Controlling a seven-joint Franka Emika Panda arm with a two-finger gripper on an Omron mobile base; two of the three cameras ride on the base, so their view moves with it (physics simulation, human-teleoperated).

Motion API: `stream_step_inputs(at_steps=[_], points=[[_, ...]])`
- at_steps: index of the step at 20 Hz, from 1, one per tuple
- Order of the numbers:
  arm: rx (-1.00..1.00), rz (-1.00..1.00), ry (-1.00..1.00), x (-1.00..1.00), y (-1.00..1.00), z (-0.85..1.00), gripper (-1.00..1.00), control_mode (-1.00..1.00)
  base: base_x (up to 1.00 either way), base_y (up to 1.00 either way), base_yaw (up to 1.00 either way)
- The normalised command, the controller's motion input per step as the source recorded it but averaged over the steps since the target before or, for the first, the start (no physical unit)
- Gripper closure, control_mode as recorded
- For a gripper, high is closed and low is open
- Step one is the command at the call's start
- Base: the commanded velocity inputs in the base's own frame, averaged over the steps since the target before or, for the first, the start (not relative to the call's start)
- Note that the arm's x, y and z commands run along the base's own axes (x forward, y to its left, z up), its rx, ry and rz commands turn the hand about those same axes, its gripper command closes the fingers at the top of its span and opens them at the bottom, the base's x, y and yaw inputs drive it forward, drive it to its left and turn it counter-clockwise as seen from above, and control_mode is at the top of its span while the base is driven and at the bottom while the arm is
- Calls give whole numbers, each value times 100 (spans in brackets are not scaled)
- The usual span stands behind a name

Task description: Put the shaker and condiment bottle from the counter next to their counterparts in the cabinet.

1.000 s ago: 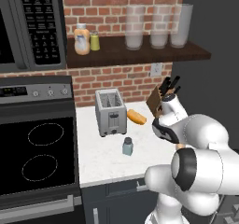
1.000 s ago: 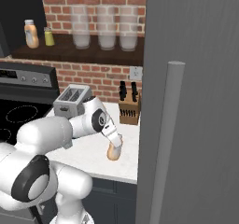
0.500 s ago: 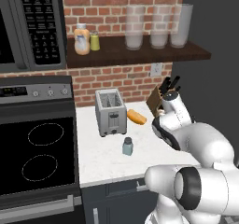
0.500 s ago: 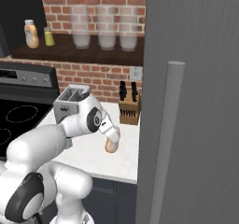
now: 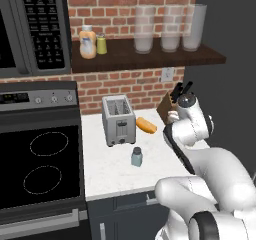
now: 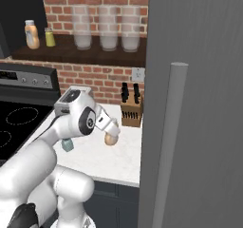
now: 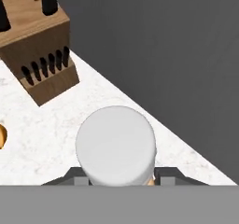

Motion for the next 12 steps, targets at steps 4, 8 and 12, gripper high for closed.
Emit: stream_step_inputs(at_steps=[4, 8, 12], points=[[-1, 15, -15, -19, 4, 59, 100, -100, 0, 0, 0], [0, 15, -8, -12, 0, 55, 100, -100, 0, 0, 0], [-1, 15, -10, -17, 0, 44, 100, -100, 0, 0, 0]])
